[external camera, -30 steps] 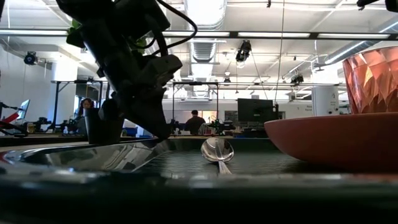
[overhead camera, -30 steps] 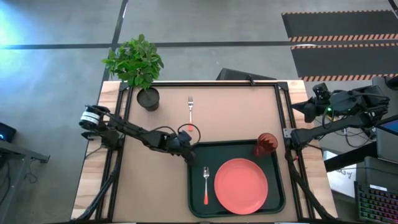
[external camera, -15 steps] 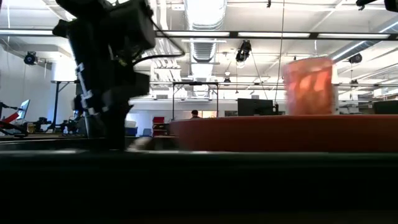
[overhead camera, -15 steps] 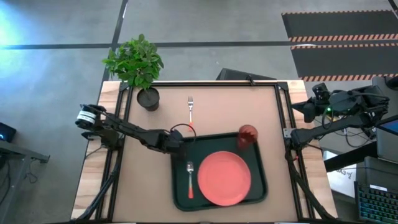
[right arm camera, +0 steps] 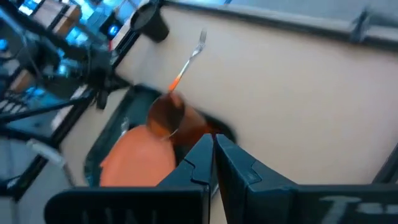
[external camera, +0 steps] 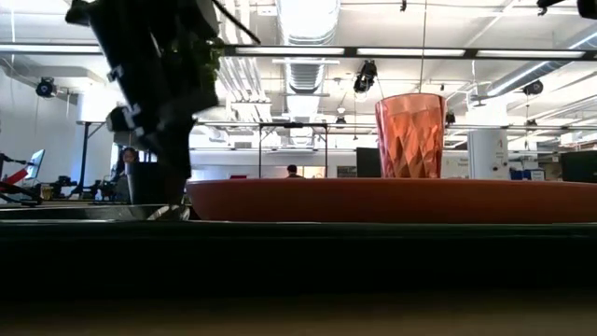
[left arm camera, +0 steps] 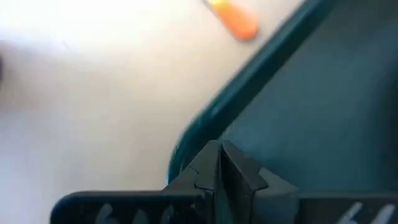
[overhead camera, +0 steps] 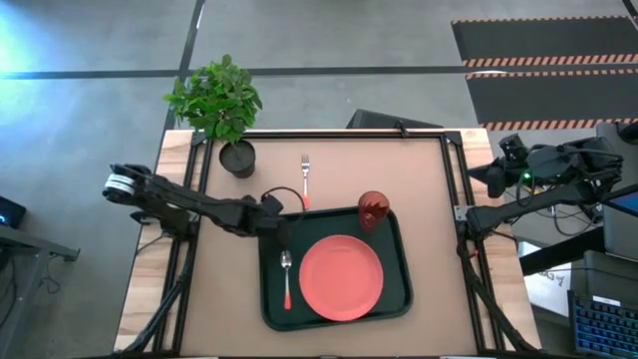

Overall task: Pick and place plate/cup/fork/spoon on tray
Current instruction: Move the black tray to the center of the table, then put the orange fork on the black tray to left of the orange spoon

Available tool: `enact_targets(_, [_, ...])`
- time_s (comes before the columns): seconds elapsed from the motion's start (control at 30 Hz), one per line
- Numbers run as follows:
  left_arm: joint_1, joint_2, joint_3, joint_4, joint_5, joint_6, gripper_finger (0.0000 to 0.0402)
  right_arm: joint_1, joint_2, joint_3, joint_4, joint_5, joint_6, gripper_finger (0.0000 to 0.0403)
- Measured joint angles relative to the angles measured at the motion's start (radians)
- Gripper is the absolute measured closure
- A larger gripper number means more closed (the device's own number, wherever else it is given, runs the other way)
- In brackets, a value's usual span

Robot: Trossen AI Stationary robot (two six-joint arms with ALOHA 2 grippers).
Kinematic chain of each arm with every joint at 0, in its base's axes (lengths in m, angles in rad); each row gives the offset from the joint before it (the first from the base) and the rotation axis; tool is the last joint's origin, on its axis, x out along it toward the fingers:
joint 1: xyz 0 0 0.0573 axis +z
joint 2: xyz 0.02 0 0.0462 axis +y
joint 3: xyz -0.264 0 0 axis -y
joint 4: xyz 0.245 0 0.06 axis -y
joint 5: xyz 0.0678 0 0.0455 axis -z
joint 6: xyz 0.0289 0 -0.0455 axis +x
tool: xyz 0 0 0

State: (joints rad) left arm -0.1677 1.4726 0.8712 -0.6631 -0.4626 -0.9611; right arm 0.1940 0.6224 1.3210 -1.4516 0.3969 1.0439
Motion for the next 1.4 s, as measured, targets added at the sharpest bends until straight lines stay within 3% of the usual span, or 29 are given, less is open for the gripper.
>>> enact_targets(0.17, [-0.001, -0.109, 0.005, 0.002, -0.096, 0.000, 0.0401, 0.000, 0.064, -0.102, -0.011, -0.132, 0.057, 0.0394])
enact_targets(0.43, [-0.001, -0.287, -0.002, -0.012, -0.226, 0.000, 0.0401, 0.011, 0.194, -0.447, 0.015, -0.402, 0.137, 0.0395])
enact_targets(0.53, [0.000, -0.328, -0.015, -0.016, -0.228, 0.002, 0.0401, 0.019, 0.232, -0.550, 0.124, -0.454, 0.149, 0.0395])
enact_targets(0.77, [0.000, -0.357, -0.016, -0.078, -0.227, 0.003, 0.0401, 0.084, 0.308, -0.676, 0.489, -0.446, 0.177, 0.0395])
enact_targets(0.97, [0.006, -0.357, -0.016, -0.130, -0.225, 0.001, 0.0401, 0.118, 0.301, -0.584, 0.467, -0.361, 0.177, 0.0395])
enact_targets(1.23, [0.066, -0.331, -0.018, -0.079, -0.217, 0.003, 0.0401, 0.135, 0.232, -0.290, 0.186, -0.112, 0.124, 0.0395])
enact_targets(1.4, [0.197, -0.238, -0.018, 0.139, -0.049, 0.165, 0.0384, 0.135, 0.225, -0.122, 0.174, 0.027, -0.020, 0.0395])
